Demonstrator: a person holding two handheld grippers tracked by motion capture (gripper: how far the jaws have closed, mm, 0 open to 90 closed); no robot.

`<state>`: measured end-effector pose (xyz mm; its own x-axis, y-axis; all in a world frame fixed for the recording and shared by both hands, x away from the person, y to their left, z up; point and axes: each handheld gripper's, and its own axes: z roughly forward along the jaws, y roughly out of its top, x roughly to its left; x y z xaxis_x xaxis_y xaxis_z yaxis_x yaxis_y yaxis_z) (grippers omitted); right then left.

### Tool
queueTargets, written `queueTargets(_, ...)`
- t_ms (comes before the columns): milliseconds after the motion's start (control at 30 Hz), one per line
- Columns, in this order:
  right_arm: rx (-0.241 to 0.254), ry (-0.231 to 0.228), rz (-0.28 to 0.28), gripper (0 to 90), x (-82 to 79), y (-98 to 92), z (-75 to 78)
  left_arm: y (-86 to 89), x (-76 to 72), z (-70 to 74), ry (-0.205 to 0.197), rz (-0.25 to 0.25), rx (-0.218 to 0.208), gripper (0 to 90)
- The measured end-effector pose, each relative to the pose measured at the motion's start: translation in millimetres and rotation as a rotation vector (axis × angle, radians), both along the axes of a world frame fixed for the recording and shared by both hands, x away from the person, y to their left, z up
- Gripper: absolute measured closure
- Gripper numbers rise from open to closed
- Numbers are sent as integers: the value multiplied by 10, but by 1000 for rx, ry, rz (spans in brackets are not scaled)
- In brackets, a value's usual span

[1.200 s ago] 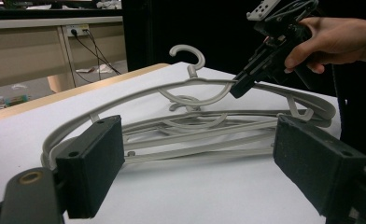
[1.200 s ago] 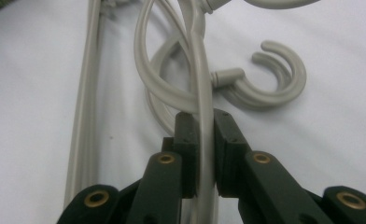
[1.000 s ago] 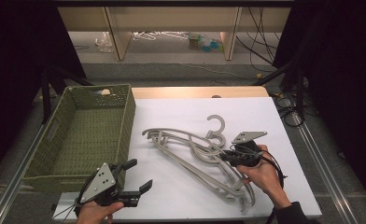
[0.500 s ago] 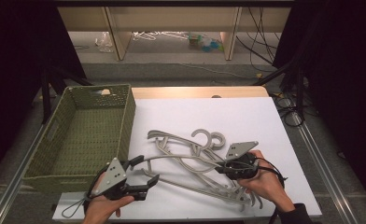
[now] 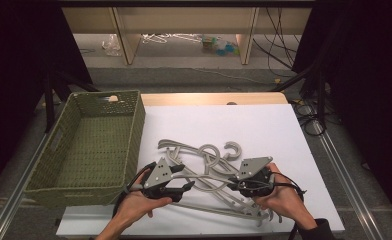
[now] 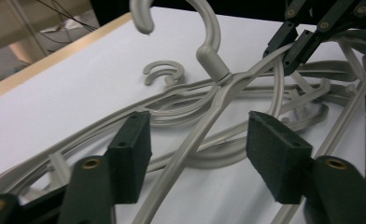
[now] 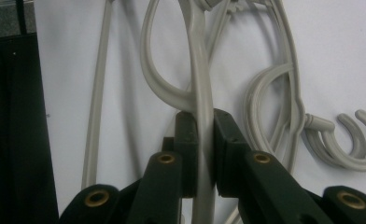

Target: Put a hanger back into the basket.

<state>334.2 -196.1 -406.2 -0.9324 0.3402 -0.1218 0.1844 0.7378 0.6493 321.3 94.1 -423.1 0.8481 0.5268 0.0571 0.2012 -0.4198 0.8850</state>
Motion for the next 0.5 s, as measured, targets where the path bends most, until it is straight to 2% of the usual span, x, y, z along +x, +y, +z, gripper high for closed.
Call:
queueTargets(33, -6, -10, 12, 822, -14, 14, 17, -58, 30, 2, 2, -22, 26, 433)
queueTargets(133, -8, -9, 22, 822, -34, 30, 30, -108, 46, 5, 13, -38, 45, 450)
queueTargets(167, -15, -15, 29, 822, -48, 44, 39, -145, 66, 7, 25, -55, 70, 482)
queueTargets(200, -15, -15, 29, 822, -48, 44, 39, -145, 66, 7, 25, -55, 70, 504)
queueTargets(233, -16, -20, 35, 822, -57, 53, 49, -150, 78, 13, 19, -66, 95, 528)
queueTargets(267, -14, -22, 41, 822, -61, 59, 50, -179, 96, 16, 37, -86, 109, 534)
queueTargets(333, -17, -24, 55, 822, -69, 72, 53, -201, 101, 9, 39, -96, 104, 568)
queueTargets(367, -17, -24, 55, 822, -69, 72, 53, -221, 101, 8, 46, -113, 109, 568)
queueTargets(400, -19, -27, 65, 822, -74, 86, 52, -260, 94, 2, 48, -130, 132, 587)
queueTargets(467, -17, -27, 75, 822, -76, 95, 48, -275, 94, 2, 51, -148, 140, 605)
queueTargets(500, -24, -27, 90, 822, -91, 116, 43, -284, 93, 6, 51, -153, 142, 644)
